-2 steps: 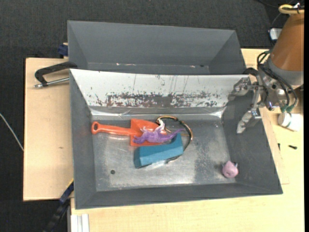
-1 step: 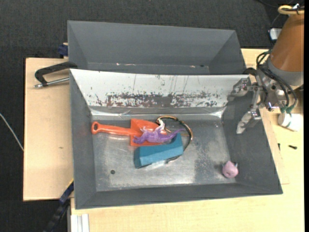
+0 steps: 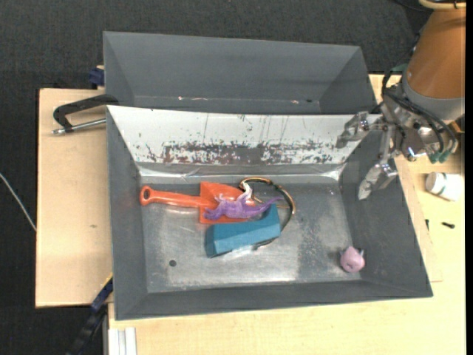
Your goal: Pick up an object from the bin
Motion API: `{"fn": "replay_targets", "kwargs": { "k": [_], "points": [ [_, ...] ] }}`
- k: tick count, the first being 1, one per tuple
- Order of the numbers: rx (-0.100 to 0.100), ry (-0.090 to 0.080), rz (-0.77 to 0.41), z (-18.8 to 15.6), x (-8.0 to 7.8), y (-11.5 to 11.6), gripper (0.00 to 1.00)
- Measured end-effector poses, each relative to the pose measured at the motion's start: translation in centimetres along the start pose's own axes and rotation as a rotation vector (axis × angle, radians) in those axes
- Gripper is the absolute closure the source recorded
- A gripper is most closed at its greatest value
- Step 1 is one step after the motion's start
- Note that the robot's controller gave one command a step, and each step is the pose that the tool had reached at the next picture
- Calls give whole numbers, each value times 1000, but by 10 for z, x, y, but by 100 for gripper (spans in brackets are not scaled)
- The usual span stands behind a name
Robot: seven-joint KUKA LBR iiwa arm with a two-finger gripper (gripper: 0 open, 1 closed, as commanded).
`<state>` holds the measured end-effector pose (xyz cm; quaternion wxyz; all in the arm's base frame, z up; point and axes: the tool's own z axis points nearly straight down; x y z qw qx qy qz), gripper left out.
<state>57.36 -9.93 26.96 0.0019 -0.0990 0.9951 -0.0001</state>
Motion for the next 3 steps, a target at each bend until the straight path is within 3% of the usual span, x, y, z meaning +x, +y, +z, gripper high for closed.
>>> {"fn": "replay_targets", "kwargs": {
  "k": [1, 2, 3],
  "points": [
    [0, -2, 30, 190, 29, -21, 100],
    [1, -6, 34, 195, 30, -25, 100],
    [-4, 6, 17, 160, 45, -22, 100]
  ]
}}
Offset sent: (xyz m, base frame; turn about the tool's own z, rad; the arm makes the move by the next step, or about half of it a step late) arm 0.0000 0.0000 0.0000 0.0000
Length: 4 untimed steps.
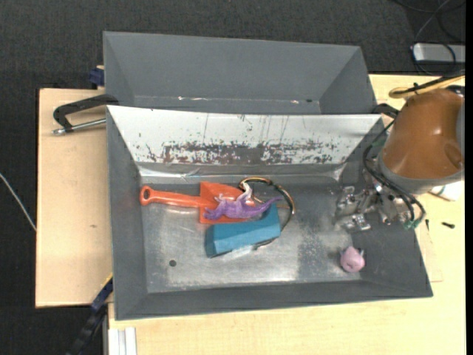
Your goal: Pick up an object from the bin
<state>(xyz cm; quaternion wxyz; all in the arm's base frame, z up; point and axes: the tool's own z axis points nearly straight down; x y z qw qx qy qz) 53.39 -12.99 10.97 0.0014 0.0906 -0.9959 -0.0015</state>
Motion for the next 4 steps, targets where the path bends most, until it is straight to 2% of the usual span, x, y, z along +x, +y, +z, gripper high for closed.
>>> {"fn": "replay_targets", "kwargs": {
  "k": [1, 2, 3, 4],
  "points": [
    [5, -8, -30, 35, -33, -15, 0],
    [5, -9, -33, 38, -36, -16, 0],
    [4, -4, -132, 10, -37, 11, 0],
    [3, -8, -93, -35, -40, 34, 0]
  ]
}}
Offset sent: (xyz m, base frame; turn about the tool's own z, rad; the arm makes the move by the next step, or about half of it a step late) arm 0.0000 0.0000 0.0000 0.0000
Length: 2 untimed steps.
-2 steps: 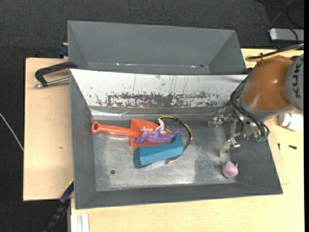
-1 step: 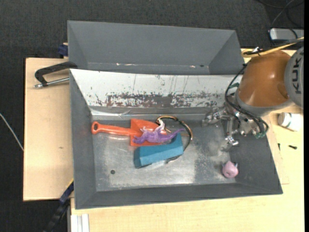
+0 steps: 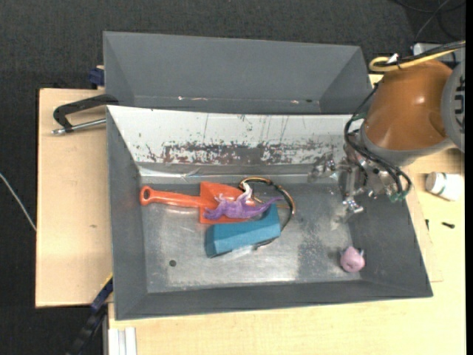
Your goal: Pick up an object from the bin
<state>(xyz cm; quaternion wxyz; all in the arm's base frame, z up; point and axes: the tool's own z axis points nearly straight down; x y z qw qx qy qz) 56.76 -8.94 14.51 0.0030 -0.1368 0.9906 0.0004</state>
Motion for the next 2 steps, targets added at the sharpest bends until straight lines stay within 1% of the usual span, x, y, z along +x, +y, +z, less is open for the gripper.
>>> {"fn": "replay_targets", "kwargs": {
  "k": [1, 2],
  "points": [
    [1, -3, 123, 14, -1, 20, 0],
    [0, 2, -71, 24, -11, 34, 0]
  ]
}}
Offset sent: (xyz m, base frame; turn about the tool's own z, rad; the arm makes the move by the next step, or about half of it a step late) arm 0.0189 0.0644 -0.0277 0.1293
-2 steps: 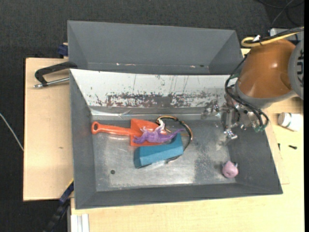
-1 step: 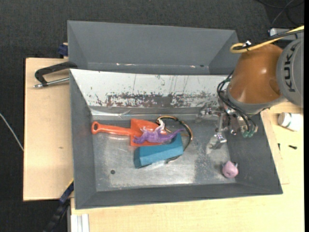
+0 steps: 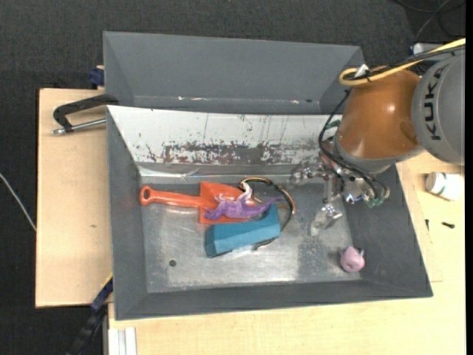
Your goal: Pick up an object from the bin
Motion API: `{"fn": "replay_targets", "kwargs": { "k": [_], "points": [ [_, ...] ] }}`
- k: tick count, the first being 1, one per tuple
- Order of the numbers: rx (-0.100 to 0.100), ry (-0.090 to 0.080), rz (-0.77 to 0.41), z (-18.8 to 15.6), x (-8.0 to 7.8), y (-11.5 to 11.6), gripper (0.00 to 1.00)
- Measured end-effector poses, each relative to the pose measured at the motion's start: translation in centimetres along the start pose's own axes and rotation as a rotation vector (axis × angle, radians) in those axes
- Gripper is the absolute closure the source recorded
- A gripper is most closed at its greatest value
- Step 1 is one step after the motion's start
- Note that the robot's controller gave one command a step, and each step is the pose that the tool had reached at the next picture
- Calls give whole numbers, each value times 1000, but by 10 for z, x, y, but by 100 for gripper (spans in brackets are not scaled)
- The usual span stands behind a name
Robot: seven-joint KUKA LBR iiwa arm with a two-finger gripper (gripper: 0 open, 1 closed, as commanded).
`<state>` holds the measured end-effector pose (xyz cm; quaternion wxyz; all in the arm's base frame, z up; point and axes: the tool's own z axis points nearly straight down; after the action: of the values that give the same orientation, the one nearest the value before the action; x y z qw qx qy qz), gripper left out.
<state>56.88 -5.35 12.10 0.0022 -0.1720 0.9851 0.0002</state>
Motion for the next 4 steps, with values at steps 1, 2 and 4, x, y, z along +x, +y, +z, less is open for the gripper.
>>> {"fn": "replay_targets", "kwargs": {
  "k": [1, 2, 4],
  "points": [
    [0, 0, 131, 12, -19, 28, 0],
    [9, -13, 30, 44, 6, 58, 100],
    [1, 6, 27, 46, 10, 61, 100]
  ]
}}
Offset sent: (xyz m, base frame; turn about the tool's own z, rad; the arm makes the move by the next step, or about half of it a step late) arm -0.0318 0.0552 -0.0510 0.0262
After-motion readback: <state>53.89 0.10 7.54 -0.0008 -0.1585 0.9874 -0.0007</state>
